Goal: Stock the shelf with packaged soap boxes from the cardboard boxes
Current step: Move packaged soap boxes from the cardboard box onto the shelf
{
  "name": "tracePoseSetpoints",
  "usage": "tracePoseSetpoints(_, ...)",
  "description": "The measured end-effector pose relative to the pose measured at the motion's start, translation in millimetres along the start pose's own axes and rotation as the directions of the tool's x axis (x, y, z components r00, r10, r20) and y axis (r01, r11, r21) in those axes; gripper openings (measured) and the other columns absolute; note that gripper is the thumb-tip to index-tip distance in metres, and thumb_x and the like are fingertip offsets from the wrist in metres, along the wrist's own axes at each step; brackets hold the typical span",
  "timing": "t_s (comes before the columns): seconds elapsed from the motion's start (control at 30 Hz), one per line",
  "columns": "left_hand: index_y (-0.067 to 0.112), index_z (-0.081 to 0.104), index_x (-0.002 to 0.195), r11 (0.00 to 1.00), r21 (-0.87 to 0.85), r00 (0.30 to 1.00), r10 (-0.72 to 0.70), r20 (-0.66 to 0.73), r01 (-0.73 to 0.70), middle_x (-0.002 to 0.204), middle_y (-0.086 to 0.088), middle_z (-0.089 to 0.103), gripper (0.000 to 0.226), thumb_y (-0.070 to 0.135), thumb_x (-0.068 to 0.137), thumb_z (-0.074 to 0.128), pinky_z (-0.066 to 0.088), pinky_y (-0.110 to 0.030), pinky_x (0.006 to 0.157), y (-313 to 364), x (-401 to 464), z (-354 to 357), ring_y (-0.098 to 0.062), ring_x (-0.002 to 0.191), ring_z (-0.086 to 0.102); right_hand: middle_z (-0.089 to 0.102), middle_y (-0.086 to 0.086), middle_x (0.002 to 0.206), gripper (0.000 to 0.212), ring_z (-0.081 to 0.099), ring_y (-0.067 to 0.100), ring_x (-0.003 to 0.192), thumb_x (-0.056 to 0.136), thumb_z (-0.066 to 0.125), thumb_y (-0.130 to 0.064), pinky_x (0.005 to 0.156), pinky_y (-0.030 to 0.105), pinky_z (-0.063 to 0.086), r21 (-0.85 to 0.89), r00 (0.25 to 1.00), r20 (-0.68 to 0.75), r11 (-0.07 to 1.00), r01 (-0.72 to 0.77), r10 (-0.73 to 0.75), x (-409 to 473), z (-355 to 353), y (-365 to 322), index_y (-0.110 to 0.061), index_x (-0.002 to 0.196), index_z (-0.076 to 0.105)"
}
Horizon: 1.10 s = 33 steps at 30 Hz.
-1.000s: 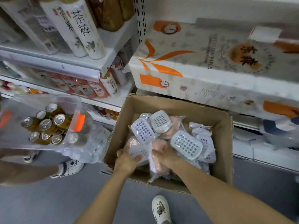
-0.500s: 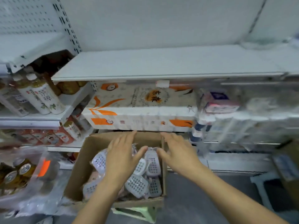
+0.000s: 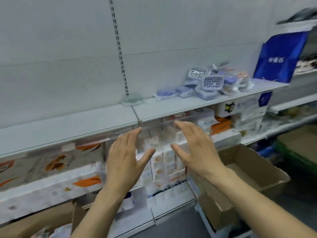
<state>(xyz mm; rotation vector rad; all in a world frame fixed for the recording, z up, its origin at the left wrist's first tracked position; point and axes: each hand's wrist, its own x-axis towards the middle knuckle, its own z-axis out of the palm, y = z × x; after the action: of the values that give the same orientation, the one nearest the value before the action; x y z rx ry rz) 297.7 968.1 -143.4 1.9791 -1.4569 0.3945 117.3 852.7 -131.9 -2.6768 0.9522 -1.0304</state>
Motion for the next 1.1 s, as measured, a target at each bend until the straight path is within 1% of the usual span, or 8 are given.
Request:
tracePoseSetpoints(0.1,0.022,0.043,0.143,0.996,-0.047,0.997,0.072,0.025,-0.071,0.134,0.0,0.056,0.075,0.067,0.084,0.041,0.041,-0.039,0.102,48.9,39.2,32.8,-0.02,0.122,0.051,0.042,-0.003,0.143,0.061,0.039,0.017,0.129,0.091,0.058,-0.041,0.1,0.035,0.036,-0.019,0.997,-0.048,0.998,-0.064,0.063,9.3,-36.7,62.3,-0.024,0.146,0.036)
tracePoseSetpoints(0.2,0.022,0.041,0.143,0.985,-0.089,0.988,0.152,0.04,-0.148,0.135,0.0,0.055,0.075,0.069,0.084,0.04,0.041,-0.037,0.102,93.3,77.3,67.7,-0.019,0.123,0.05,0.04,-0.005,0.144,0.061,0.037,0.016,0.13,0.092,0.057,-0.042,0.101,0.037,0.038,-0.042,0.99,-0.072,0.991,-0.127,0.124,21.2,-66.0,121.3,-0.025,0.147,0.034)
tracePoseSetpoints(0.3,0.022,0.039,0.145,0.973,-0.121,0.977,0.205,0.064,-0.196,0.139,-0.001,0.051,0.072,0.061,0.086,0.052,0.041,-0.038,0.104,133.5,119.0,104.2,-0.019,0.125,0.048,0.04,-0.004,0.144,0.061,0.037,0.017,0.131,0.092,0.057,-0.042,0.103,0.04,0.038,-0.071,0.983,-0.088,0.983,-0.168,0.161,36.6,-88.6,179.0,-0.027,0.146,0.033)
tracePoseSetpoints(0.5,0.024,0.038,0.146,0.959,-0.145,0.965,0.254,0.06,-0.243,0.142,-0.002,0.049,0.069,0.051,0.087,0.063,0.039,-0.037,0.104,195.4,214.8,187.8,-0.02,0.128,0.046,0.038,-0.004,0.148,0.064,0.033,0.018,0.136,0.091,0.057,-0.044,0.107,0.047,0.037,-0.125,0.977,-0.075,0.97,-0.207,0.199,93.3,-120.1,298.3,-0.03,0.148,0.03)
tracePoseSetpoints(0.7,0.024,0.036,0.147,0.961,-0.166,0.968,0.237,0.086,-0.221,0.142,-0.002,0.048,0.072,0.047,0.086,0.067,0.038,-0.037,0.104,233.7,303.8,265.9,-0.021,0.129,0.044,0.037,-0.004,0.147,0.065,0.034,0.016,0.133,0.091,0.057,-0.046,0.102,0.039,0.04,-0.158,0.97,-0.029,0.958,-0.241,0.239,153.8,-136.7,398.8,-0.031,0.148,0.029)
tracePoseSetpoints(0.8,0.023,0.034,0.148,0.971,-0.13,0.969,0.216,0.121,-0.201,0.146,-0.002,0.043,0.075,0.046,0.085,0.068,0.036,-0.037,0.106,242.9,347.6,302.1,-0.022,0.131,0.041,0.038,-0.004,0.147,0.064,0.035,0.016,0.133,0.091,0.057,-0.047,0.099,0.04,0.043,-0.143,0.967,-0.002,0.956,-0.254,0.256,183.2,-137.8,441.7,-0.033,0.147,0.028)
tracePoseSetpoints(0.97,0.021,0.026,0.153,0.986,0.017,0.979,0.162,0.125,-0.165,0.157,-0.004,0.028,0.084,0.047,0.084,0.068,0.028,-0.04,0.113,243.9,409.5,345.9,-0.025,0.141,0.028,0.038,-0.002,0.148,0.067,0.036,0.02,0.134,0.087,0.059,-0.048,0.1,0.044,0.043,-0.101,0.97,0.089,0.971,-0.217,0.226,241.0,-113.8,498.4,-0.035,0.145,0.028)
tracePoseSetpoints(1.1,0.02,0.019,0.155,0.98,0.161,0.989,0.102,0.106,-0.118,0.161,-0.003,0.02,0.092,0.049,0.083,0.069,0.025,-0.043,0.115,237.0,455.2,366.4,-0.023,0.146,0.022,0.035,0.003,0.149,0.077,0.033,0.023,0.136,0.085,0.063,-0.051,0.103,0.043,0.039,-0.077,0.963,0.185,0.979,-0.186,0.198,295.3,-84.4,527.1,-0.026,0.147,0.026)
